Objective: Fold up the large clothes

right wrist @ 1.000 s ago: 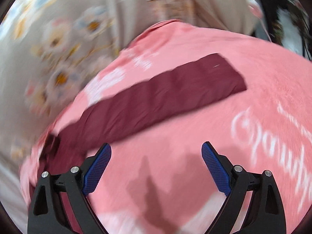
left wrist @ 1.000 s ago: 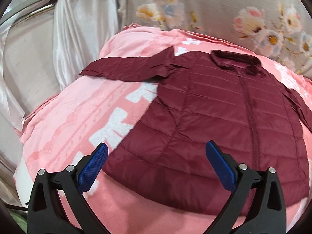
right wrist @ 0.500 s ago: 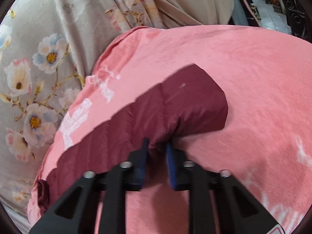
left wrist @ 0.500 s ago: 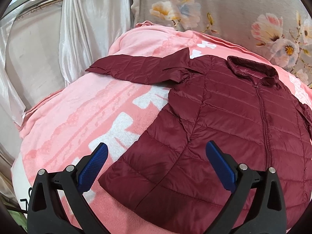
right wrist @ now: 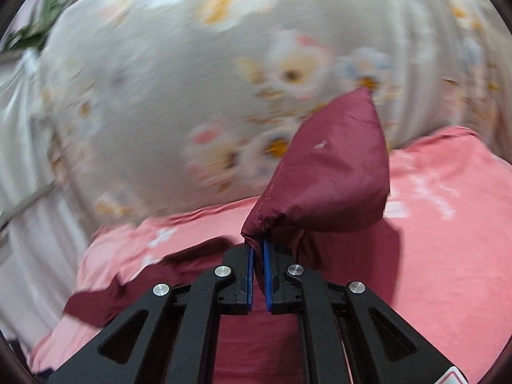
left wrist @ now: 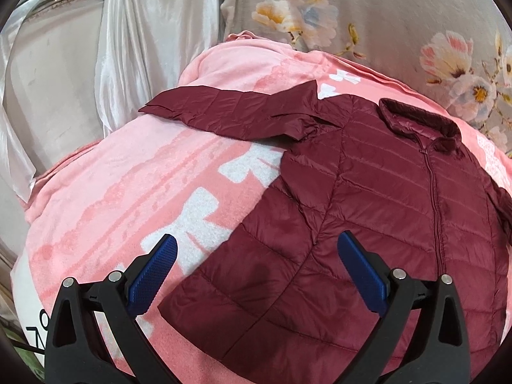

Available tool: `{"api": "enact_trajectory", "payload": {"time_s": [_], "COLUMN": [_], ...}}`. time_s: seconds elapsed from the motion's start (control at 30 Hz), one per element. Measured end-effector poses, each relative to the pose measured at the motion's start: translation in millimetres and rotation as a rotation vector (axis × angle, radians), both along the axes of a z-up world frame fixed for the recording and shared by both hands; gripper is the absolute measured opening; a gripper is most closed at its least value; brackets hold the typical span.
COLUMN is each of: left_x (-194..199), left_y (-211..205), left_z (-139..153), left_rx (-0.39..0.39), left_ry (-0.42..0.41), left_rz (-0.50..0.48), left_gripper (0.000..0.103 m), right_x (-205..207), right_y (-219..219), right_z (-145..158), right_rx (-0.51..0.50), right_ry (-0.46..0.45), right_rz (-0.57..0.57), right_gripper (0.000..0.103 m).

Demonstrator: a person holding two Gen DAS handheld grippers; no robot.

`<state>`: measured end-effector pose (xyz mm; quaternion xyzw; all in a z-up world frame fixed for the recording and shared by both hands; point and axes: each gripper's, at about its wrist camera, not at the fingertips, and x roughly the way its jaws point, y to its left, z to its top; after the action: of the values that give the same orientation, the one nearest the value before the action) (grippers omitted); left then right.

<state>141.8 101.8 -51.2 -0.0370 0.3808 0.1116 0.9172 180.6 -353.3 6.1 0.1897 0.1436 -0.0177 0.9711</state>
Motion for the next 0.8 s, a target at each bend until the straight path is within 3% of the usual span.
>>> {"api": "enact_trajectory", "payload": {"time_s": [0.27, 0.43, 0.6, 0.7, 0.8], "left_x": [-1.5, -0.8, 2.1, 6.8, 14.8], "left_y": [22.2, 31.6, 35.5, 33.4, 27.1], "left_z": [6.9, 8.5, 9.0, 9.2, 8.2], "left_rx": [-0.053, -0.075, -0.110, -0.139, -0.169], "left_ry": [-0.031, -0.044, -0.055, -0.061, -0.065], "left_rz": [-0.007, -0.024, -0.050, -0.079, -0.115], "left_gripper": [0.098, 0.098, 0.098, 0.098, 0.098], "right_x": [47.4, 57.5, 67.8, 72.1, 68.4], "right_y": [139.0, 205.9, 247.3, 258.5, 261.2], "right_z": [-22.0, -59.7, -114.5, -139.7, -147.6], "right_rx": [-0.081, -0.114, -0.164, -0.190, -0.188], "right_ry": [0.061, 0.152, 0.308, 0.394, 0.425], "right_rz": [0.312, 0.411, 0.476, 0.488, 0.496], "right_gripper": [0.005, 0.005, 0.005, 0.015, 0.032]}}
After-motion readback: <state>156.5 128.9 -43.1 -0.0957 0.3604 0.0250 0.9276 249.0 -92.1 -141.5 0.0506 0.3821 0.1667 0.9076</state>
